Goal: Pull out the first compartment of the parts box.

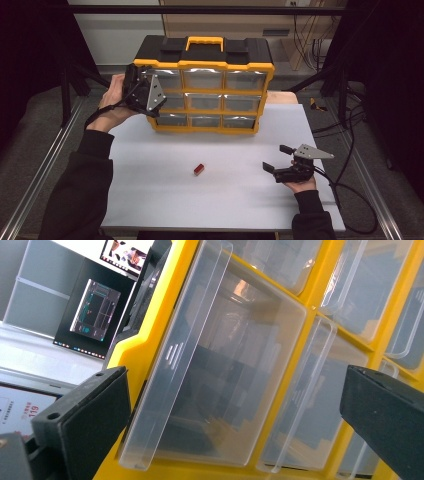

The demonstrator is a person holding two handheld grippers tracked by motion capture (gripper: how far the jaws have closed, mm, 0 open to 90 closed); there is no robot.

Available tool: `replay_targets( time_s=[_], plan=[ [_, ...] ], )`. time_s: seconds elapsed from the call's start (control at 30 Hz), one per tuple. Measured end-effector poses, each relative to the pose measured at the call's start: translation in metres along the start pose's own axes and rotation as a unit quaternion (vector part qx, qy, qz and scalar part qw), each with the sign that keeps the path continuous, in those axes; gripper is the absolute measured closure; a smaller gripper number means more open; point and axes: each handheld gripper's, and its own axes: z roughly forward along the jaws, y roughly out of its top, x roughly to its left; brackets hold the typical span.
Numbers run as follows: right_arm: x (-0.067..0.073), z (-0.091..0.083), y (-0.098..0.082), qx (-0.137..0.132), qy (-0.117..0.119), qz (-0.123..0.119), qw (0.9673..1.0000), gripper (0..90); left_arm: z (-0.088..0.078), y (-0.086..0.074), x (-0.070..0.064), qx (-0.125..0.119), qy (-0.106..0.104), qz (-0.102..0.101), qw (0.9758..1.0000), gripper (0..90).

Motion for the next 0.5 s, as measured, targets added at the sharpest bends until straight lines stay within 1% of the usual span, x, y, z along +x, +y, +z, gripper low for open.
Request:
replay_targets(
  time_s=[0.07, 0.2, 0.23, 0.3, 0.4, 0.5],
  plan=[
    [0.0, 0.0, 0.0, 0.0, 0.0, 0.0, 1.0, 0.5, 0.0016, -0.0001, -0.0007, -0.002, 0.001, 0.005, 1.0, 0.0],
    [0.0, 0.0002, -0.0002, 0.001, 0.0, 0.0, 1.0, 0.5, 0.0053, -0.0016, -0.0019, 0.004, 0.004, 0.02, 0.9998, 0.0],
    [0.0001, 0.0002, -0.0002, 0.001, 0.0, 0.0, 1.0, 0.5, 0.0059, -0.002, -0.002, 0.006, 0.006, 0.026, 0.9996, 0.0],
    [0.0, 0.0002, -0.0002, 0.001, -0.001, -0.001, 1.0, 0.4, 0.0067, -0.0027, -0.0024, 0.008, 0.009, 0.03, 0.9995, 0.2],
    [0.0001, 0.0002, -0.0002, 0.001, -0.001, 0.0, 1.0, 0.5, 0.007, -0.0034, -0.0027, 0.01, 0.018, 0.041, 0.9989, 0.8],
    [0.0002, 0.0003, -0.0003, 0.001, 0.0, -0.001, 1.0, 0.5, 0.0073, -0.0045, -0.0023, 0.007, 0.02, 0.039, 0.999, 1.4]
  ],
)
